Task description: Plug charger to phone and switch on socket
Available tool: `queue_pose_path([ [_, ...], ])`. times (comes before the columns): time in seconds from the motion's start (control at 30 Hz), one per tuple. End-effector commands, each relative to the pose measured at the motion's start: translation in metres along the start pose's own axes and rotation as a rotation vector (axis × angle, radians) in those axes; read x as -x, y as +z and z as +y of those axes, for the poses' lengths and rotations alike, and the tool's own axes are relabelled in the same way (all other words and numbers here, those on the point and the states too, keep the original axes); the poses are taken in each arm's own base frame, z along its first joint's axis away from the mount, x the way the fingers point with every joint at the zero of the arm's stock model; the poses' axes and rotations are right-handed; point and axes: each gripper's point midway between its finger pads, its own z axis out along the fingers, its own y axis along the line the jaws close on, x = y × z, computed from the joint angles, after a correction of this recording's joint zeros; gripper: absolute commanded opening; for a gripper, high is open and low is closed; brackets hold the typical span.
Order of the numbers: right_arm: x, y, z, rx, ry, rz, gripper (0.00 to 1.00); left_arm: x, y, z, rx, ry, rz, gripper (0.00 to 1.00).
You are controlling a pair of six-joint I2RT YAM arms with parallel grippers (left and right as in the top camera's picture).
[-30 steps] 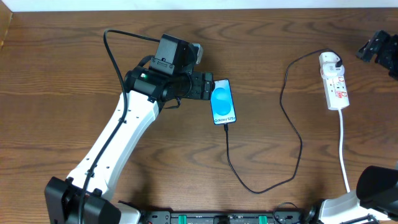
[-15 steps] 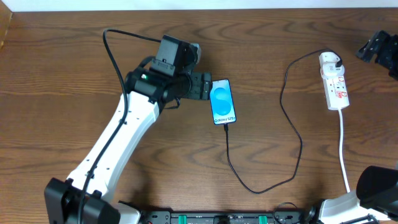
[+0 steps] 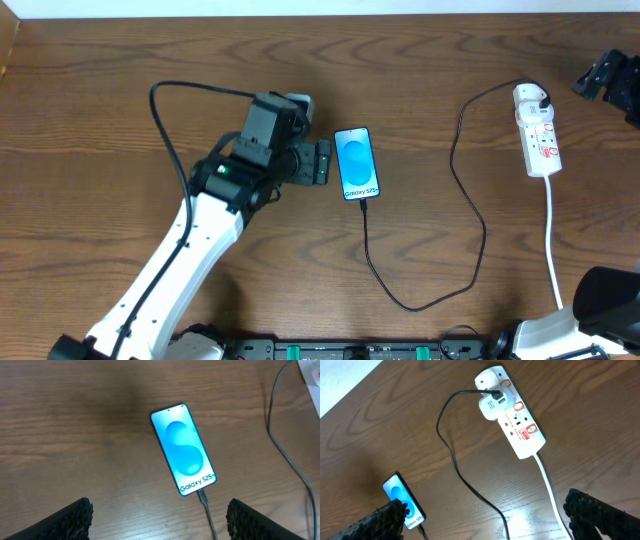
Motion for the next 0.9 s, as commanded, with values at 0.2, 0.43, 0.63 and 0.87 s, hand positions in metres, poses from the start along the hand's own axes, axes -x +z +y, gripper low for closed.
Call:
queue_pose_path([
  [0.2, 0.002, -0.004, 0.002, -0.001, 0.006, -0.014, 0.99, -0.01, 0.0, 0.009, 0.005, 0.026, -0.123, 0.86],
  [0.43, 0.002, -0.004, 0.002, -0.001, 0.006, -0.014, 0.99, -0.014, 0.005, 0.017, -0.006, 0.032, -0.283, 0.86],
  [0.63, 0.002, -0.004, 0.001, -0.001, 0.006, -0.014, 0.99, -0.024, 0.004, 0.023, -0.028, 0.037, -0.429, 0.86],
  [0.87, 0.002, -0.004, 0.001, -0.001, 0.006, -0.014, 0.99, -0.035, -0.006, 0.026, -0.067, 0.044, -0.601, 0.86],
])
